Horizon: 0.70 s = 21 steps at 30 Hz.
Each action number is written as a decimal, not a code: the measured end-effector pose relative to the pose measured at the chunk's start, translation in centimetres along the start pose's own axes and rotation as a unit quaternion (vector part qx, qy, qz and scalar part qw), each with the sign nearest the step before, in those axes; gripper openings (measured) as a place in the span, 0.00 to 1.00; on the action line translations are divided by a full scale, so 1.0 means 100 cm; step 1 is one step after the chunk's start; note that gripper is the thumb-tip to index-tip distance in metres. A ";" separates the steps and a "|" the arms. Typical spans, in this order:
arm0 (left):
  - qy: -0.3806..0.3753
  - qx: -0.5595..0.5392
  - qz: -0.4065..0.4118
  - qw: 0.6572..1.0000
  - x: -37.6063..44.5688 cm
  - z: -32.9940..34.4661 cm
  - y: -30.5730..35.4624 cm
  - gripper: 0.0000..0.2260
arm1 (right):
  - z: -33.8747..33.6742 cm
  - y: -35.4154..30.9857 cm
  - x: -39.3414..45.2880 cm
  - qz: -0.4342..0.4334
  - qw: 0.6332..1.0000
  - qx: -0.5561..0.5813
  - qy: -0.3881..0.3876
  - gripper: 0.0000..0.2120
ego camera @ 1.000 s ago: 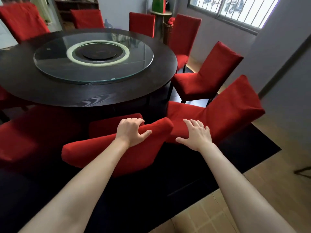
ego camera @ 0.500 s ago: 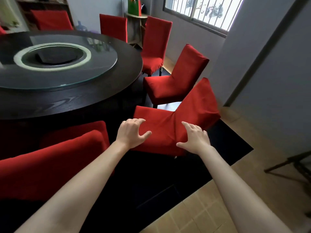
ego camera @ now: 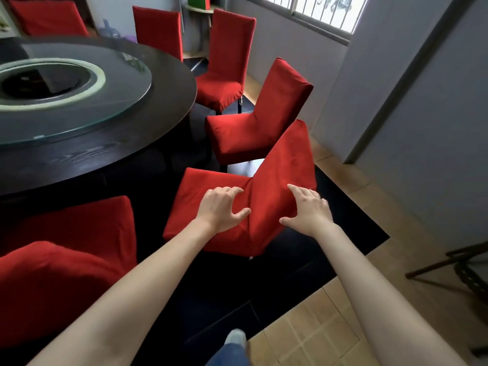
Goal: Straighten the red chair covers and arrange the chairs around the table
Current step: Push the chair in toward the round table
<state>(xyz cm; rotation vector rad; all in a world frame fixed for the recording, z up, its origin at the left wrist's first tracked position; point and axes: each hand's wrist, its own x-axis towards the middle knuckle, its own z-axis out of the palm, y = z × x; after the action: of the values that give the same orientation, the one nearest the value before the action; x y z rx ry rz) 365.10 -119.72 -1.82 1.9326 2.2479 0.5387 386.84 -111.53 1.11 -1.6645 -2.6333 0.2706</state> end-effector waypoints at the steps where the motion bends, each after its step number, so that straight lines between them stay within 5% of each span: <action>1: 0.005 -0.005 -0.001 1.000 0.014 0.004 0.004 0.26 | -0.003 0.008 0.011 -0.001 1.000 -0.001 0.001 0.46; 21: 0.010 -0.046 -0.086 0.995 0.219 0.091 0.114 0.28 | -0.035 0.182 0.210 -0.061 0.994 -0.048 -0.072 0.47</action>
<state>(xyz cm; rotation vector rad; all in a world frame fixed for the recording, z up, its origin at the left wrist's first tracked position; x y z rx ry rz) 374.88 -95.30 -3.37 1.6798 2.3284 0.6268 394.37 -84.58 0.04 -1.5574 -2.8838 0.2775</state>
